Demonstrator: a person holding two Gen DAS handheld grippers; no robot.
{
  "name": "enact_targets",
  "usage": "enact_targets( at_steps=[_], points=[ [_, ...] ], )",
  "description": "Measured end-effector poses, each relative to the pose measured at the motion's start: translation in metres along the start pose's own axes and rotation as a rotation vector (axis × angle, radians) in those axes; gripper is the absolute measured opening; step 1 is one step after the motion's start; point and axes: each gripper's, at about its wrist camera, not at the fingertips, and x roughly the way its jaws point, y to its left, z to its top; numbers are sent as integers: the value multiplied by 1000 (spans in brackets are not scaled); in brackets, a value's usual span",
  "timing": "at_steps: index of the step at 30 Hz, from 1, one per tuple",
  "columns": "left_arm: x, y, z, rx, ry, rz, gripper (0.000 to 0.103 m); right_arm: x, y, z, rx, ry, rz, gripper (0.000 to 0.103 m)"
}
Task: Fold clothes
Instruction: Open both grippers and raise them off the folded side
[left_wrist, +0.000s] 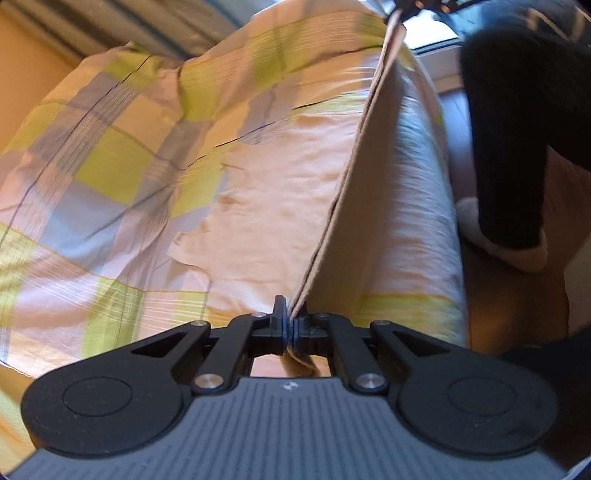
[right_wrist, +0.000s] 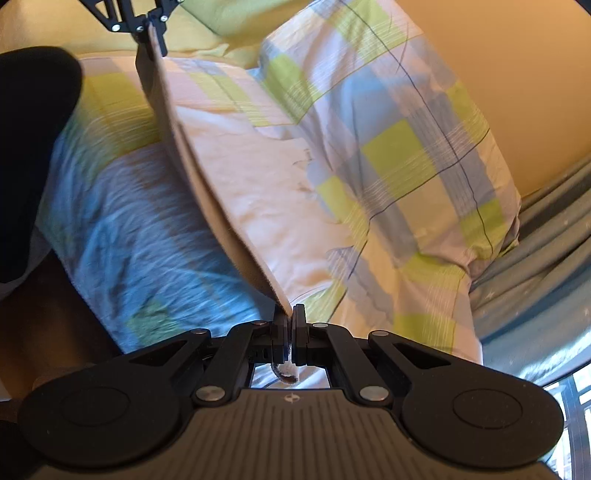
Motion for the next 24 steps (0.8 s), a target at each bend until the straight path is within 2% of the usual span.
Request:
enact_targets(
  at_steps=[3,6,8,9,11,13,14,15,16,17,21,24],
  points=[
    [41,40,11,-79,16,-41,3,49,-35,6,-13,33,67,0],
    [86,67,13,-149,56,-93,4,114,-63,8,31,100,186,0],
    [113,78,8,-195,82,-122,7,157,-79,6,102,139,268,0],
    [123,83,4,-223,91,-134,11,175,-85,4,147,154,304,0],
    [128,97,-7,-318,82,-124,20,209,-97,-2,237,184,371,0],
    [133,111,-17,-412,72,-115,24,235,-106,-10,312,207,410,0],
    [135,118,-22,-459,68,-110,24,239,-109,-14,345,203,410,3],
    [137,126,-27,-507,61,-105,24,242,-112,-18,378,199,410,12],
    [133,133,-33,-558,47,-96,24,246,-115,-22,413,195,408,28],
    [128,141,-39,-612,31,-86,24,246,-121,-26,456,187,385,33],
    [114,154,-65,-841,-10,-85,24,233,-144,-44,674,142,344,35],
    [114,150,-78,-987,-22,-154,24,223,-150,-54,821,126,359,38]
  ],
)
